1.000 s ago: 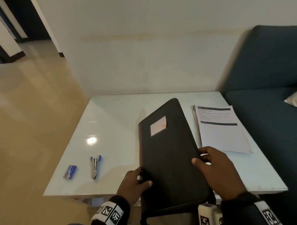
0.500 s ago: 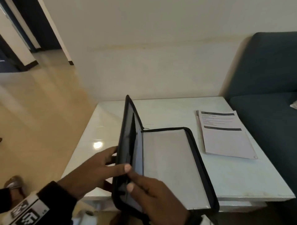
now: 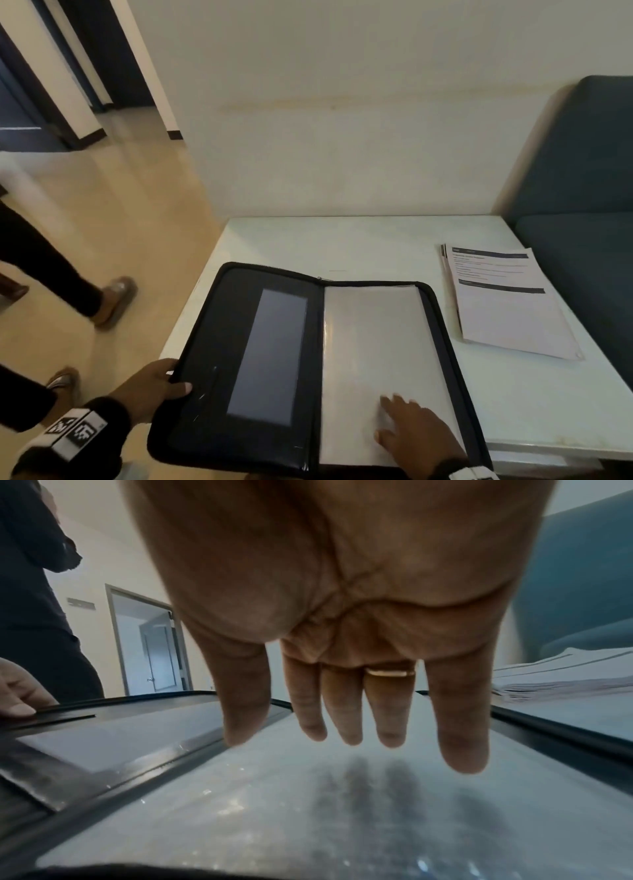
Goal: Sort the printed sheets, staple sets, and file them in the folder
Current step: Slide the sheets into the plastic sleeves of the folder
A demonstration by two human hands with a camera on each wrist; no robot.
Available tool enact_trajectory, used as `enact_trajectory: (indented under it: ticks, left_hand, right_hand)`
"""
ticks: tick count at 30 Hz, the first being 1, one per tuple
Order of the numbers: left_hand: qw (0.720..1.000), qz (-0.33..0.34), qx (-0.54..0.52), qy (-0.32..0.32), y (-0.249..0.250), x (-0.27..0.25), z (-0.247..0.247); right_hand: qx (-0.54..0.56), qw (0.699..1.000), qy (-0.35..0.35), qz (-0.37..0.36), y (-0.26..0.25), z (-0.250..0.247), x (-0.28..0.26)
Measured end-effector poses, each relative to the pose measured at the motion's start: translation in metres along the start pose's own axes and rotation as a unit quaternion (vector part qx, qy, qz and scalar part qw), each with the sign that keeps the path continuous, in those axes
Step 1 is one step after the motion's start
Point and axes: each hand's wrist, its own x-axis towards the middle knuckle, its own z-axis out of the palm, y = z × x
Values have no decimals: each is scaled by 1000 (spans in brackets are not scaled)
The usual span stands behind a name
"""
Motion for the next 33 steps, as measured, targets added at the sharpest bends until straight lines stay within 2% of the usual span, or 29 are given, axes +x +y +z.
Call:
enact_trajectory:
  ticks: [2,4,6,8,10,11,13,16,19,22,23,27,30,33]
  left_hand:
    - [996,3,94,12,-10,23,-2]
    - [978,0,205,23,-13,37,4]
    - [940,28,335,46,-1,32,22]
    - [908,100,396,94,16,26,45]
    - [886,186,410,114,36,18,81]
    - [881,221,405,103,48,11,101]
    - [881,279,379,61,75,-5,150]
    - [864,341,370,-2,109,-19,221]
    - [849,352,391,-54,138,-17,275]
    - [827,366,420,-74,170,-8,314]
    - [821,371,426,-79,180,-3,323]
    - [813,378,438,-67,228,19,360]
    - [798,394,454,-45,267,45,386]
    - [795,389,464,-31,304,73,407]
  right_hand:
    - [-15,999,-25,13,6,1,4]
    - [-10,1000,-21,11,8,2,6]
    - [3,1000,-5,12,10,3,7]
    - [19,1000,6,19,12,3,9]
    - [30,999,13,29,14,1,10]
    - [39,998,15,36,13,0,10]
    - [67,996,21,52,15,-7,10]
    - [163,981,77,69,29,-28,9]
    - [207,959,170,93,57,-59,11]
    - [225,921,284,142,101,-83,20]
    - [231,911,301,163,113,-87,24]
    - [186,923,274,197,151,-89,44]
    - [164,931,257,199,162,-86,54]
    - [159,934,244,206,169,-88,60]
